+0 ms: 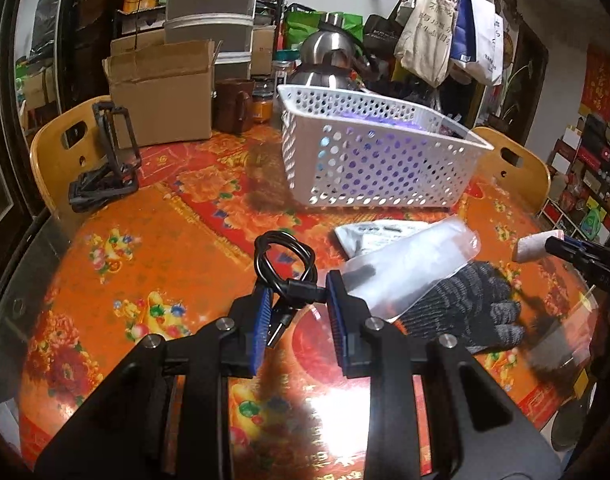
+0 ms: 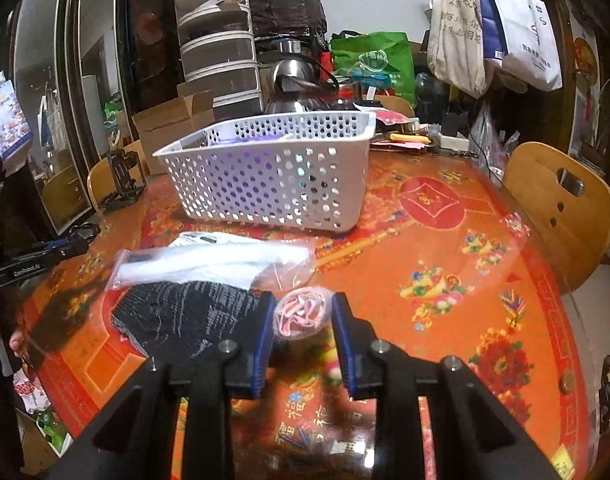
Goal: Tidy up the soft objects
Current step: 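Carry the cable and rolled cloth with both tools over the white basket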
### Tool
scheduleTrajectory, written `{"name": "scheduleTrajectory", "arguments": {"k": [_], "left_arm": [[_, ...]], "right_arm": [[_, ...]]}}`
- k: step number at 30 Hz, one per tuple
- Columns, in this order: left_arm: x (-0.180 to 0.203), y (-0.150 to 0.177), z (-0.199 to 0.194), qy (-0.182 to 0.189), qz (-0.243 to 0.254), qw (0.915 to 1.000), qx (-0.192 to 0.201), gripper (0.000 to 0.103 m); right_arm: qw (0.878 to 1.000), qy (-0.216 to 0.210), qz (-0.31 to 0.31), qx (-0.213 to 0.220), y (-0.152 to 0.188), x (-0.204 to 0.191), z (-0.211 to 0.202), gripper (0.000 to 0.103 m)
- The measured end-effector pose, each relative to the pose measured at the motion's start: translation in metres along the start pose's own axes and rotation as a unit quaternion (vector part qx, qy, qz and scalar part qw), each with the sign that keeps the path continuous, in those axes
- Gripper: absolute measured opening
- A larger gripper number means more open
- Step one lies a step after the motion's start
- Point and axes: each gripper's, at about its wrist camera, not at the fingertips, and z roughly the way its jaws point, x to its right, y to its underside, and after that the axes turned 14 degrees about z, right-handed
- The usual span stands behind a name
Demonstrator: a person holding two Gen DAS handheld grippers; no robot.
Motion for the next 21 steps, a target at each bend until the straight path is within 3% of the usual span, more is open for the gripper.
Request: {"name": "scheduleTrajectory", "arguments": {"k": [6,12,21], "left_arm": [[0.006,-0.037,-0.012,0.006,0.007,0.9998,0.019,0.025],[0.004,-0.098,-0.008,0.021,0.002,0.9992,0.034,0.025],[-0.011,-0.202,0.058,0.054,-0.008,0.9985,0.001,0.025]], "right_arm": [[1.000,-0.005,-0.005,0.015,-0.028,-0.005,-0.015,0.027],[0.999,-0.006,-0.013,0.035,-0.082,-0.017,-0.022,0.026],[1.000,0.003,-0.016,0.018,-0.174,-0.045,0.029,0.026]]}}
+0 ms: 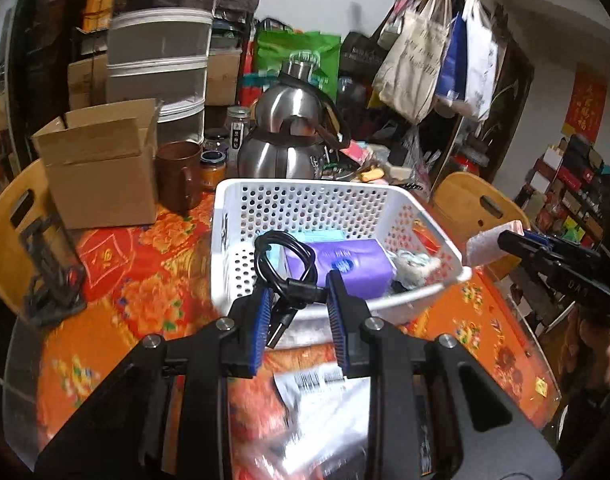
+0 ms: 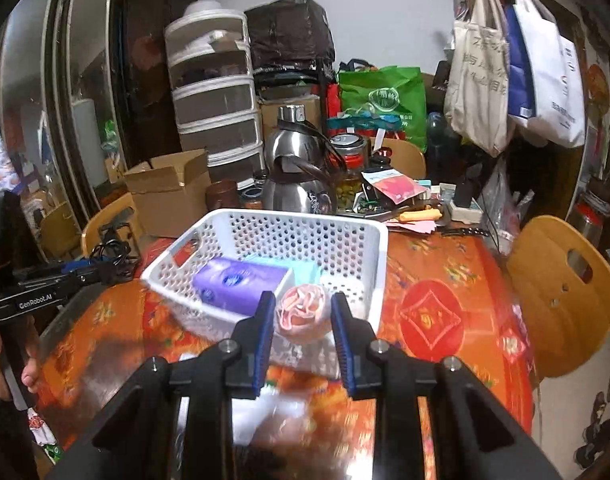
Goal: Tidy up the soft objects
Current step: 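Carry the cable and rolled cloth with both tools over the white basket, then lower both items into the basket and open both tools, then move both tools back to the clear plastic bag on the table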
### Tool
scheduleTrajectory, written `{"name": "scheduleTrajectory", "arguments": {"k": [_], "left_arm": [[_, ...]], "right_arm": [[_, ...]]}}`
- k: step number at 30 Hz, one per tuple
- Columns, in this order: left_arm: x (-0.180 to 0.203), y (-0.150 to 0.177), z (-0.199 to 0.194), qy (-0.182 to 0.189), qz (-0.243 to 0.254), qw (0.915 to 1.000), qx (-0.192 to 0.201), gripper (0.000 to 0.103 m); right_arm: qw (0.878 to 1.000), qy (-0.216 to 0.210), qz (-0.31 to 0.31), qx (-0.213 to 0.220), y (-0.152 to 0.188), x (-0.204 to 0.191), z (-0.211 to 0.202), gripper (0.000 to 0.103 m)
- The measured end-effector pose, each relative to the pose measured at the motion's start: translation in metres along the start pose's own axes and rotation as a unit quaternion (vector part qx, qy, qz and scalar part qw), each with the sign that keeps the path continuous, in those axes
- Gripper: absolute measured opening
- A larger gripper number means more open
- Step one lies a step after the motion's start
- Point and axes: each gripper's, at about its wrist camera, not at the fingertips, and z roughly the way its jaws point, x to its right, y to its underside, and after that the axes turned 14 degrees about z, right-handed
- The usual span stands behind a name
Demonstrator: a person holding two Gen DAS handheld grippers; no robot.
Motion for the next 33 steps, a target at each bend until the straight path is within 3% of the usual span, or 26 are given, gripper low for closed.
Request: {"name": "scheduleTrajectory", "arguments": {"k": [5,10,20,22,23,24,26,33], "left_arm": [[-0.011,-0.027,0.048,-0.007,-0.006,0.9993,-0.036,0.025],[-0.014,-0.024,0.086,-0.013,-0.012,0.9978,-0.064,0.025],[-0.015,-0.012,0.104,-0.027,-0.016,0.9970,-0.071,0.026],[-0.015,-0.009,0.102,-0.030,-0.013,0.9970,-0.070,0.031],[-0.014,-0.008,0.100,-0.037,-0.007,0.9971,-0.067,0.042],[-0.013,-0.008,0.097,-0.044,-0.001,0.9970,-0.063,0.059],[-0.010,-0.006,0.089,-0.063,0.012,0.9968,-0.049,0.076],[-0.008,0.011,0.057,-0.058,-0.003,0.9977,-0.034,0.079]], "right_arm": [[0.999,0.006,0.015,-0.029,-0.026,0.002,0.051,0.026],[0.998,0.013,0.030,-0.044,-0.031,0.008,0.088,0.026],[0.998,0.010,0.012,-0.066,-0.021,0.004,0.111,0.027],[0.997,0.006,0.021,-0.071,-0.020,0.006,0.114,0.027],[0.997,0.005,0.025,-0.067,-0.019,0.007,0.112,0.033],[0.998,0.000,0.030,-0.060,-0.019,0.009,0.109,0.050],[0.998,-0.001,0.037,-0.053,-0.019,0.011,0.104,0.070],[0.997,0.010,0.054,-0.045,-0.015,0.021,0.081,0.070]]}}
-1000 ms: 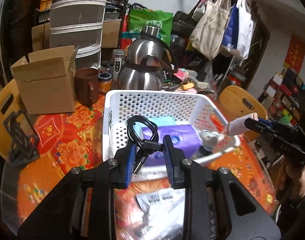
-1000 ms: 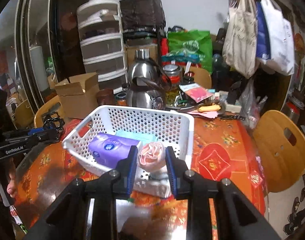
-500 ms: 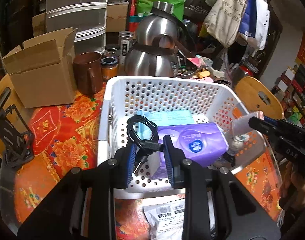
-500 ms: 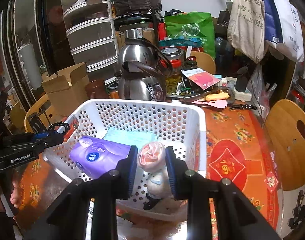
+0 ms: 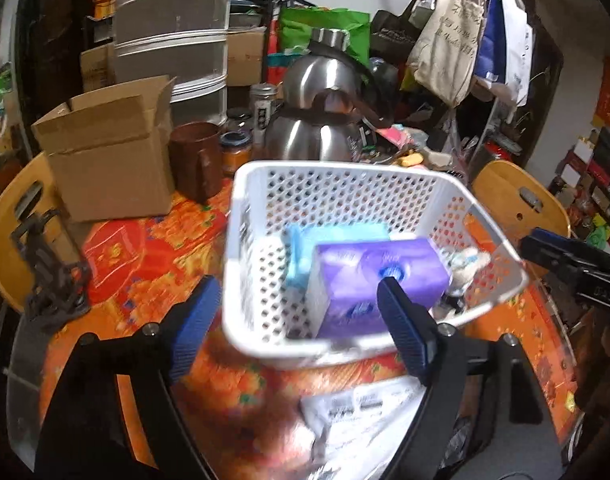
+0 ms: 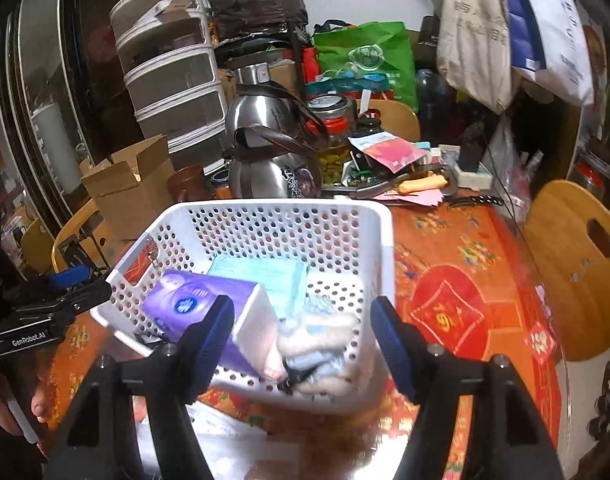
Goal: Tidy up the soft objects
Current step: 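Move both tools back to the clear plastic bag on the table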
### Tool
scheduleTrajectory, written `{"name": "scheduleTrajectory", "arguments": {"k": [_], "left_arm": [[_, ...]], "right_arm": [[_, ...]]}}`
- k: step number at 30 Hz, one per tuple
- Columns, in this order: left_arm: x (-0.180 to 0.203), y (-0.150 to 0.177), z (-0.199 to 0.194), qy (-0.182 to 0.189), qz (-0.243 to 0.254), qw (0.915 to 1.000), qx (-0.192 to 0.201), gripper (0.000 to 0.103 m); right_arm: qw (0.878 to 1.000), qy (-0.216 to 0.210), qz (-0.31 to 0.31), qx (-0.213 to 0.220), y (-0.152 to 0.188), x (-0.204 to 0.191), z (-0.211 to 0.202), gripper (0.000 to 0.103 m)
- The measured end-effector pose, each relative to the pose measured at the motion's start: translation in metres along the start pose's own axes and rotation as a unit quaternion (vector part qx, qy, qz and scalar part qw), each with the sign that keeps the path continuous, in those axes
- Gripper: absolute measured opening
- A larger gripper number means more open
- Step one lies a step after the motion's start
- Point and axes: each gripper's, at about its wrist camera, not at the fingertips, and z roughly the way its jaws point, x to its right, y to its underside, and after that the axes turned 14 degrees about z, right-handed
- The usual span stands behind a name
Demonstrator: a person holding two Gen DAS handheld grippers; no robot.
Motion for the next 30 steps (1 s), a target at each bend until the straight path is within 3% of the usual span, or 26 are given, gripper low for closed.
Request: {"name": "scheduleTrajectory", "arguments": {"k": [9,11,15,19,30], "left_arm": [[-0.006,0.077,-0.048,0.006,-0.027,0.9995,-0.011,0.079],[-0.007,0.099,-0.054,-0.001,-0.028,0.9993,-0.025,0.079],[-0.007,0.148,-0.065,0.019,-0.046,0.9982,-0.033,0.079],[0.000,0.188,-0.067,0.022,-0.052,0.9977,-0.038,0.079],[0.008,0.215,-0.039,0.049,-0.058,0.9951,-0.063,0.079]], "right_arm": [[1.000,0.009,0.009,-0.014,0.072,0.039,-0.031,0.074],[0.999,0.010,0.019,-0.027,0.095,0.053,-0.031,0.074],[0.997,0.017,0.048,-0.060,0.139,0.076,-0.028,0.074],[0.997,0.011,0.042,-0.067,0.170,0.076,-0.037,0.074],[0.996,0.002,0.025,-0.083,0.187,0.057,-0.018,0.074]]}}
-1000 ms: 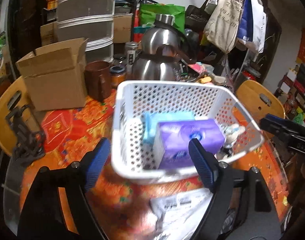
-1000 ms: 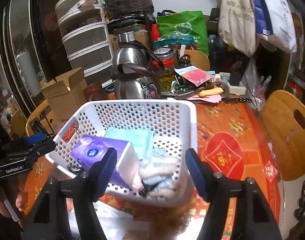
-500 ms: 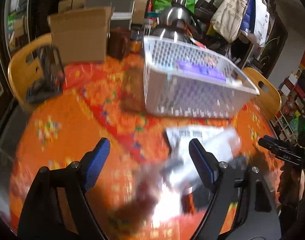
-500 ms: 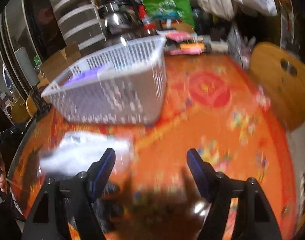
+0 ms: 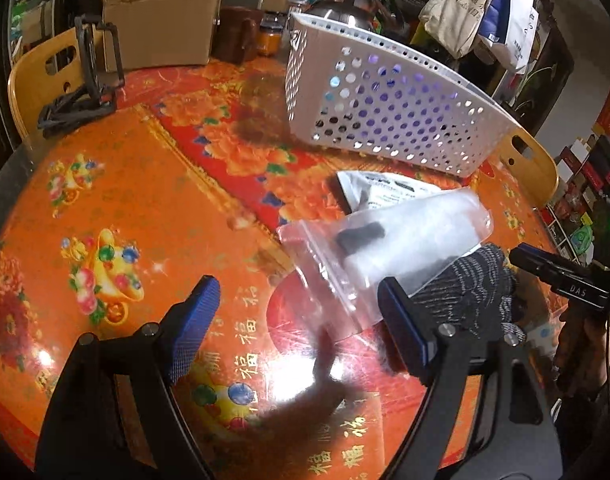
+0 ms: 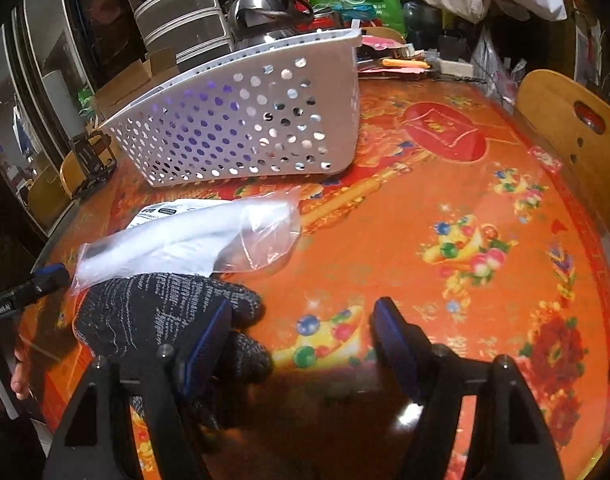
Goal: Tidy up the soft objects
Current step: 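Move both tools back to the clear plastic bag on the table, then grasp the clear plastic bag edge with the left tool while the right tool grips it too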
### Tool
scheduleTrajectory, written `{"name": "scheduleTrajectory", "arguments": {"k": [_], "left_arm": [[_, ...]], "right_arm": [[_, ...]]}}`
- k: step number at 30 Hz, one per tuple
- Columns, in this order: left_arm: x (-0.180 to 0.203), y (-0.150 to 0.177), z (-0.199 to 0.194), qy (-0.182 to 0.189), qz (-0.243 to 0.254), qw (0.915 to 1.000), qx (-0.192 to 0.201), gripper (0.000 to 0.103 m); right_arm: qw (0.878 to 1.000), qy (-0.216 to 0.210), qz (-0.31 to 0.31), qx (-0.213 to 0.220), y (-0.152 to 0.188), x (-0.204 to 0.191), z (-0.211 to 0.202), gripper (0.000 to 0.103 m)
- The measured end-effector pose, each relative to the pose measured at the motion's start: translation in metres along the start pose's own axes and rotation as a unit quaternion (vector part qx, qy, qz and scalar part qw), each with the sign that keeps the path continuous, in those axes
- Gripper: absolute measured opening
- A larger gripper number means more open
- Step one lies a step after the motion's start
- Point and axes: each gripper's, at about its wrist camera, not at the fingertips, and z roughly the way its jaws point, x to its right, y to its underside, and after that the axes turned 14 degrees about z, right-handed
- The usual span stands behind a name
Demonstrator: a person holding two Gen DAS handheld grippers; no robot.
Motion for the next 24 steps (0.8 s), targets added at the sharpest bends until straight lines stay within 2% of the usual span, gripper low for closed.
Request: {"name": "scheduleTrajectory", "arguments": {"k": [4,7,12,16,20,21,22,24], "left_arm": [[-0.001,-0.001,0.011,0.008,-0.007,0.9999,-0.007,0.079],[0.001,-0.007,0.018,0.004,-0.001,0.9999,-0.012,0.079],[0.003,-0.013,0.023,0.003,0.002,0.9999,-0.015,0.079],[0.003,-0.014,0.024,0.002,0.005,0.9999,-0.012,0.080],[0.005,-0.017,0.027,-0.002,0.011,0.9999,-0.012,0.079],[0.005,-0.018,0.028,0.000,0.012,0.9999,-0.011,0.076],[0.005,-0.018,0.028,0.003,0.012,0.9999,-0.008,0.071],[0.004,-0.019,0.029,0.014,0.010,0.9998,-0.004,0.044]], "right_arm": [[1.000,-0.004,-0.006,-0.003,-0.002,-0.004,0.008,0.073],[0.999,-0.029,0.009,-0.010,-0.010,-0.005,0.015,0.072],[0.999,-0.032,0.000,-0.022,-0.026,-0.017,0.032,0.053],[0.999,-0.035,-0.011,-0.030,-0.034,-0.025,0.043,0.043],[0.999,-0.028,-0.026,-0.026,-0.032,-0.030,0.046,0.023],[0.999,-0.025,-0.030,-0.025,-0.031,-0.030,0.046,0.015],[0.999,-0.022,-0.036,-0.024,-0.029,-0.030,0.045,0.011],[0.999,-0.026,-0.036,-0.026,-0.026,-0.026,0.043,0.006]]}}
